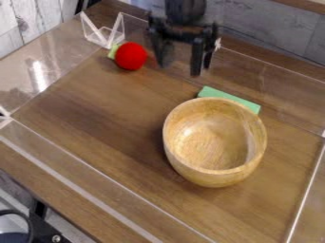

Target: Remove the green stick from the brown bowl and put it on the table

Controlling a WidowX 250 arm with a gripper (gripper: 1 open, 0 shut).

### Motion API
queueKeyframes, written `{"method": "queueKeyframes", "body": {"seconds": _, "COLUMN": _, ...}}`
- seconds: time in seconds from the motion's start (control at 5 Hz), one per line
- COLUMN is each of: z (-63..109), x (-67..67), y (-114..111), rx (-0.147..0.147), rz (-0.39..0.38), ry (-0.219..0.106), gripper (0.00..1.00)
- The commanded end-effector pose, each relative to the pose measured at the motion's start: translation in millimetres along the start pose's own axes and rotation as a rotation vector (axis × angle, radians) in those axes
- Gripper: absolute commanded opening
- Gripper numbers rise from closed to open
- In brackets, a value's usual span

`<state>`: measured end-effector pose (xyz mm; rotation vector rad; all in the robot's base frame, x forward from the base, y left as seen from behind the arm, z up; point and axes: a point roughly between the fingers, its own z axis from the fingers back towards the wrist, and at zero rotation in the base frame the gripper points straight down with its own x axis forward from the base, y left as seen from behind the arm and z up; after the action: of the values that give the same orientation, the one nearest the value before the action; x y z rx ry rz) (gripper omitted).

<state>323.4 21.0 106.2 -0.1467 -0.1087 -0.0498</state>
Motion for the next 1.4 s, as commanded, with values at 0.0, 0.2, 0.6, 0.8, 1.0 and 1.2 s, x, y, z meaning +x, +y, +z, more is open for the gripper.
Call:
{"method": "queueKeyframes", "body": {"seconds": 0.0, "z": 19.8, "x": 1.9, "y": -16.7, "rx": 0.014, "rz": -0.076, "ry": -0.097, "gripper": 1.0}}
{"method": "queueKeyframes", "body": {"seconds": 0.2, "z": 26.4, "x": 9.3, "y": -22.6, "rx": 0.026, "rz": -0.085, "ry": -0.145, "gripper": 1.0}}
{"method": "queueKeyframes", "body": {"seconds": 0.6, "z": 32.9, "x": 34.7, "y": -36.2, "rx": 0.061, "rz": -0.147, "ry": -0.244, "gripper": 1.0}}
{"method": "queueKeyframes", "body": {"seconds": 0.8, "z": 35.3, "x": 49.4, "y": -39.2, "rx": 0.063, "rz": -0.177, "ry": -0.294, "gripper": 1.0}}
{"method": "queueKeyframes", "body": {"seconds": 1.0, "z": 33.7, "x": 52.4, "y": -27.3, "rx": 0.043, "rz": -0.229, "ry": -0.321, "gripper": 1.0}}
{"method": "queueKeyframes", "body": {"seconds": 1.2, "z": 28.8, "x": 53.3, "y": -13.8, "rx": 0.03, "rz": -0.263, "ry": -0.333, "gripper": 1.0}}
